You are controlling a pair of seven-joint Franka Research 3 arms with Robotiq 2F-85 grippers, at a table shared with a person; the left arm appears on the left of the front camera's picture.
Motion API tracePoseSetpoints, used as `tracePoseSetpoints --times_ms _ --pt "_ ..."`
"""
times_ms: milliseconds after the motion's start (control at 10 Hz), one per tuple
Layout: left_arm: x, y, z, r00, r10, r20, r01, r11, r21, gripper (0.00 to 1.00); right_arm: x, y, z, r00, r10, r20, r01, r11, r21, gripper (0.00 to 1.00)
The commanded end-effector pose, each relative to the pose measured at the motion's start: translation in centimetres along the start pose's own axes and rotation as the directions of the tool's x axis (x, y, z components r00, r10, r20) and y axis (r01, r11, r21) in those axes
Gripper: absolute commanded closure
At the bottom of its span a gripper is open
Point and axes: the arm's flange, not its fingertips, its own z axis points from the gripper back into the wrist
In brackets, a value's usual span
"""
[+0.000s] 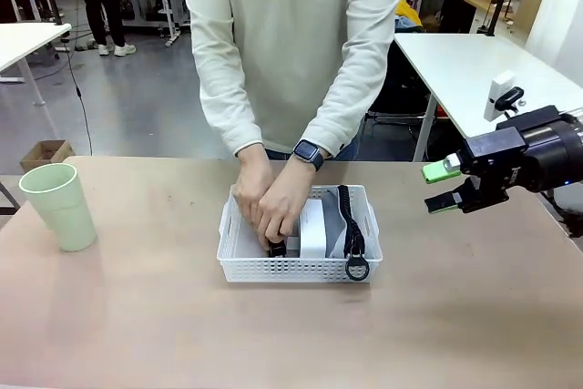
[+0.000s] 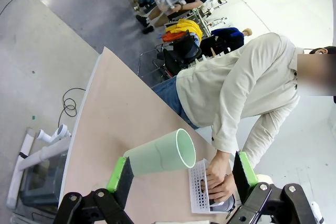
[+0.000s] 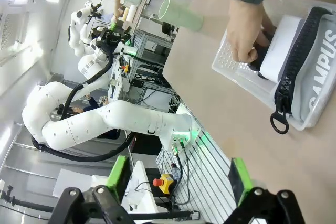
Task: Efficiently arrange items inside the basket to fit them all.
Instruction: Pick up the Stapler and place it inside the Organizing basket.
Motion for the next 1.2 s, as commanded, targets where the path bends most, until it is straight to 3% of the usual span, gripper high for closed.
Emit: tracePoseSetpoints --times_ms 0,100,600,700,800,1100 --pt "-0.4 0.1 -0.3 1.000 -0.021 0.021 0.021 0.999 -0.024 0.00 3.6 -6.1 7.8 0.999 -0.049 0.022 0.046 0.991 0.122 0.00" --pt "-0.4 0.1 -0.3 1.000 -0.021 0.021 0.021 0.999 -0.024 0.00 3.0 -8.1 9.9 0.996 -0.079 0.044 0.067 0.971 0.227 0.00" --pt "-0.4 0.1 -0.3 1.000 -0.021 0.021 0.021 0.999 -0.024 0.00 0.4 -14.0 13.1 0.965 -0.259 0.039 0.232 0.915 0.330 0.00" --pt "-0.4 0.1 -0.3 1.000 -0.021 0.021 0.021 0.999 -0.024 0.00 1.0 -14.3 12.2 0.954 -0.281 0.106 0.244 0.931 0.272 0.00" --pt "-0.4 0.1 -0.3 1.000 -0.021 0.021 0.021 0.999 -0.024 0.00 -0.1 -13.7 12.8 0.963 -0.265 0.055 0.235 0.918 0.318 0.00" --pt "-0.4 0.1 -0.3 1.000 -0.021 0.021 0.021 0.999 -0.024 0.00 -0.1 -13.7 12.8 0.963 -0.265 0.055 0.235 0.918 0.318 0.00"
